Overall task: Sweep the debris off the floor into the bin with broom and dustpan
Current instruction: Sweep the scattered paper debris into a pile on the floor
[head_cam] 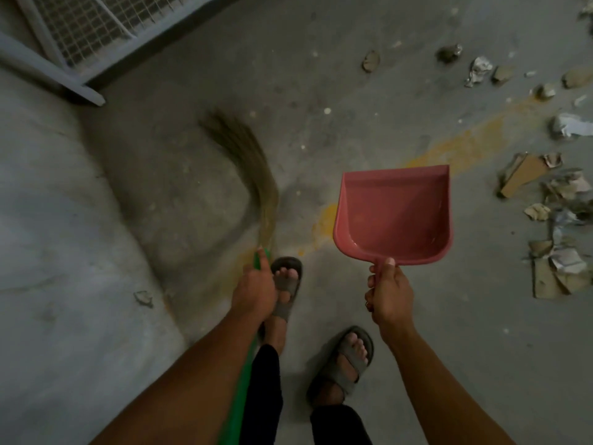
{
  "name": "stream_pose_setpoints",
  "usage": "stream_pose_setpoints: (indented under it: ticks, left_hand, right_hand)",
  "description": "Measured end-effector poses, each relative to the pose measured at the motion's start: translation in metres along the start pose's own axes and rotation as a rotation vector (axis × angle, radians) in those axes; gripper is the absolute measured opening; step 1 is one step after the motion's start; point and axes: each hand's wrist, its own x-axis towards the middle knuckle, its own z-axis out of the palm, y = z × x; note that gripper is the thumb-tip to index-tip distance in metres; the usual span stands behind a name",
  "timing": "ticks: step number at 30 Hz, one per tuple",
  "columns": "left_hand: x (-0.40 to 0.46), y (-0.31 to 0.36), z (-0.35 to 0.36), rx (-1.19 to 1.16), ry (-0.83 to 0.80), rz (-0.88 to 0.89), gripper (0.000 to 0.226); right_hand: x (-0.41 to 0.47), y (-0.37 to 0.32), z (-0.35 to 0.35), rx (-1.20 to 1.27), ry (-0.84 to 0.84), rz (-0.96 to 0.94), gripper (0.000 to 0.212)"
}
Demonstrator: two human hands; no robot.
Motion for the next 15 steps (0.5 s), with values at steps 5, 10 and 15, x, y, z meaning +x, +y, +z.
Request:
stream_pose_setpoints:
  ticks: [5, 10, 15]
  left_hand:
    - [-0.021, 0.073, 0.026, 0.084, -0.018, 0.189, 0.086]
    - [-0.026, 0.147, 0.019, 0.016, -0.021, 0.481, 0.091]
    - [-0.03, 0.167, -0.004, -0.008, 0.077, 0.603, 0.092]
  right_hand:
    - [0.004, 0.031, -0.024, 0.0, 0.012, 0.047, 0.056]
    - [0.009, 0.046, -0.048, -0.015, 0.093, 0.039, 0.053]
    - [0.012, 0.032, -0.065, 0.005, 0.192, -0.002, 0.053]
